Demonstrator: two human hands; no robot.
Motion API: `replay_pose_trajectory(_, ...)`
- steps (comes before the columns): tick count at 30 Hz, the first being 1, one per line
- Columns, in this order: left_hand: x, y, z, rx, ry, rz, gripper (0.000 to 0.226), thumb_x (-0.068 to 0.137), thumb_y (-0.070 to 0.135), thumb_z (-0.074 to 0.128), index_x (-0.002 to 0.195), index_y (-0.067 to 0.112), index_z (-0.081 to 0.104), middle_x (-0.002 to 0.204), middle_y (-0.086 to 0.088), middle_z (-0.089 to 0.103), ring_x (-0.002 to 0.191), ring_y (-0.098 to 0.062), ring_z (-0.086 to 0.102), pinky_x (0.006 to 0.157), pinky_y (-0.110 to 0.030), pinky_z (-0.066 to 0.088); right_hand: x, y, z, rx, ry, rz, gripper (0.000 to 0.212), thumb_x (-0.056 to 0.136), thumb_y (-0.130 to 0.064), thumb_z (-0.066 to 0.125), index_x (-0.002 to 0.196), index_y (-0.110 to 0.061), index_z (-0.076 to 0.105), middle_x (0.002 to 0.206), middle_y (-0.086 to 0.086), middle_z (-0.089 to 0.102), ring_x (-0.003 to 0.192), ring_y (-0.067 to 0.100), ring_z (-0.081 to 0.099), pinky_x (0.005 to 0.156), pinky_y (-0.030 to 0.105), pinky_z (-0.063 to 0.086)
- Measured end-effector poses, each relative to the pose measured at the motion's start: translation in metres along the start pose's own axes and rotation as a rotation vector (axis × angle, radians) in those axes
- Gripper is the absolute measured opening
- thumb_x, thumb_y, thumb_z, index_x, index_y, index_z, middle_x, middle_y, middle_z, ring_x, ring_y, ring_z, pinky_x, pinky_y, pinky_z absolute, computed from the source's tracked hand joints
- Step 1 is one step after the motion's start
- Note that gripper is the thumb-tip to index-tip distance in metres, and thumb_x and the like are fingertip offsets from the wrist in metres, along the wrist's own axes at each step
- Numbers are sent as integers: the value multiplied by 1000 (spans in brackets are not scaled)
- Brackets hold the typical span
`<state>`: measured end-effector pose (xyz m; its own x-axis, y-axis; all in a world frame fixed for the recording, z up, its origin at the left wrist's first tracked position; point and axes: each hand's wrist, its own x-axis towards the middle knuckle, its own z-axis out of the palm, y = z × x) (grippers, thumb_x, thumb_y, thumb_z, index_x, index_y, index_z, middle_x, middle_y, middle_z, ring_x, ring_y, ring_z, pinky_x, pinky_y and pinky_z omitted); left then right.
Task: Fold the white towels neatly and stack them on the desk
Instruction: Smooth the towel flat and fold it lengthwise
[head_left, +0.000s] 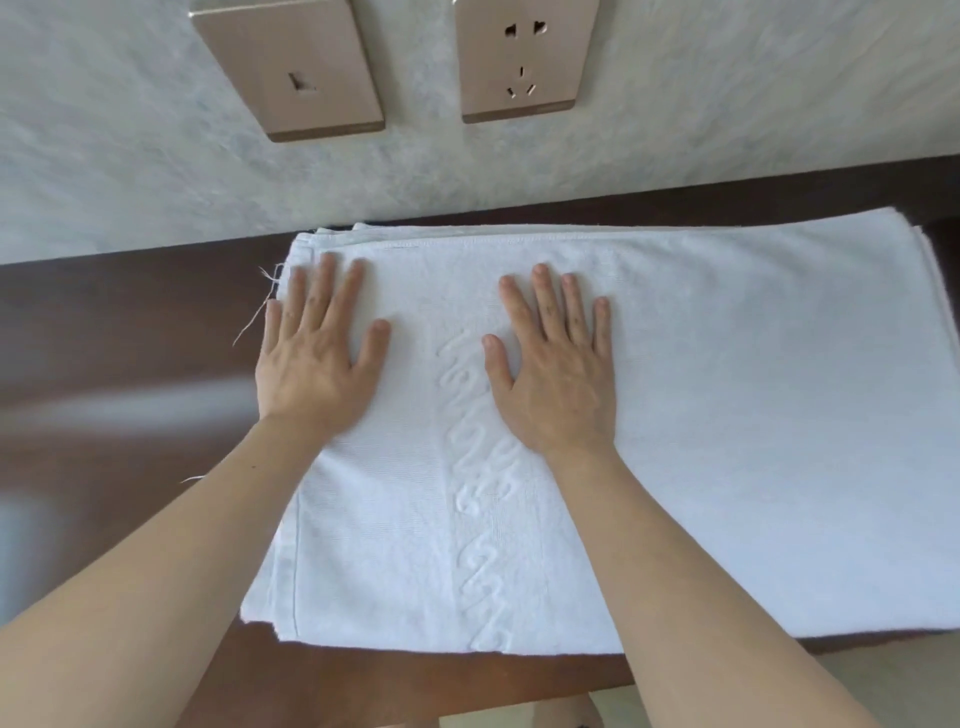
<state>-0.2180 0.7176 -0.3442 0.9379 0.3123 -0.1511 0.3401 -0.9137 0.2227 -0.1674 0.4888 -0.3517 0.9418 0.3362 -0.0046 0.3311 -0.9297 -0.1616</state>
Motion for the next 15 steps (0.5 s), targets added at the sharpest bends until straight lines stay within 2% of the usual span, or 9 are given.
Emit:
replay_pose_trajectory(3, 1, 7, -6, 22, 14, 11, 70, 98, 61, 15, 161, 30, 6, 169, 1, -1, 155, -26, -7, 125, -46, -5, 0, 0, -1, -1, 14, 7, 64, 102, -56, 22, 161, -29, 18, 169, 2, 9, 156, 23, 2, 125, 52, 5)
replay_pose_trajectory(5, -9, 34, -5, -11, 28, 152, 71, 99, 58, 17, 161, 26, 8, 169, -4, -1, 155, -26, -8, 125, -44, -7, 0, 0, -2, 10, 23, 8, 63, 103, -55, 26, 160, -30, 21, 169, 1, 12, 156, 23, 4, 125, 52, 6)
replay_pose_trajectory(8, -49, 66, 13, -42, -20, 336, 68, 101, 57, 20, 161, 28, 9, 169, -2, -1, 155, -23, -7, 126, -46, -2, 1, -1, -2, 20, 36, 9, 61, 103, -53, 26, 159, -31, 25, 168, 1, 16, 156, 21, 7, 125, 50, 6)
replay_pose_trajectory(11, -82, 56, 28, 47, -64, 293, 68, 102, 58, 19, 161, 29, -1, 169, 1, -6, 155, -22, -11, 126, -48, 0, 0, -1, -1, 12, 49, 8, 59, 103, -50, 26, 158, -30, 27, 168, 1, 19, 156, 22, 10, 125, 50, 8)
replay_pose_trajectory(15, -97, 19, 21, 71, -41, 264, 69, 100, 60, 23, 161, 33, 2, 169, 3, -3, 155, -22, -5, 126, -46, 1, 0, -1, -3, 37, 50, 5, 58, 104, -49, 24, 158, -29, 28, 167, 1, 19, 155, 23, 11, 126, 49, 7)
